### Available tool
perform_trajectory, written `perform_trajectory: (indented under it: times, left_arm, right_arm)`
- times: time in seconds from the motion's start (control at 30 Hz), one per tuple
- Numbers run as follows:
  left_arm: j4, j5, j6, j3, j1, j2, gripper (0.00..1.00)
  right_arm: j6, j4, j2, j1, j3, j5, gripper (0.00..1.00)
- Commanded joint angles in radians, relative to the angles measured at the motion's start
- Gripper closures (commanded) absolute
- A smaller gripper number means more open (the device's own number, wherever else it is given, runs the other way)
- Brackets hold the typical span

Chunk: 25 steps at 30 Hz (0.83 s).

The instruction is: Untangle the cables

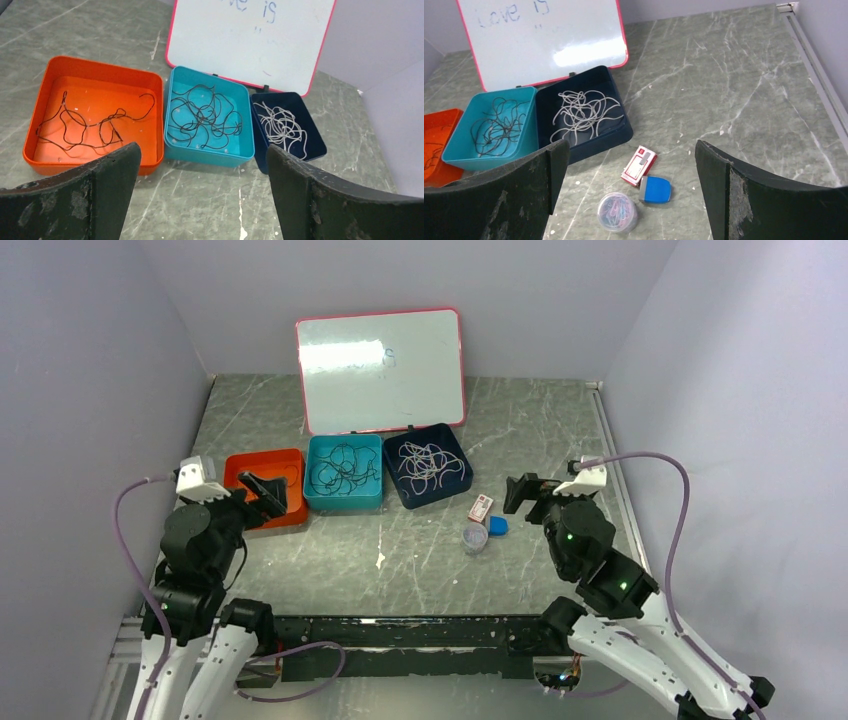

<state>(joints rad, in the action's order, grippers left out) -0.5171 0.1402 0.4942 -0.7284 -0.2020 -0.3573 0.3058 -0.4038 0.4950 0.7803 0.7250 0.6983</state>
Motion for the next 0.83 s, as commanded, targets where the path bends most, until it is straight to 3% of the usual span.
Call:
perform_trajectory:
  times: [0.0, 0.8]
  left_arm:
    - [0.012, 0.033, 0.013, 0.027, -0.005, 0.001, 0.01]
    - [0.019, 0.01, -0.011, 0.048, -0.007, -0.003, 0.0]
  right_arm:
    - [0.003, -0.011, 0.002, -0.003, -0.013, 0.065, 0.0]
    - [-0.014, 0.07, 0.011, -0.003, -0.035, 0.018, 0.0]
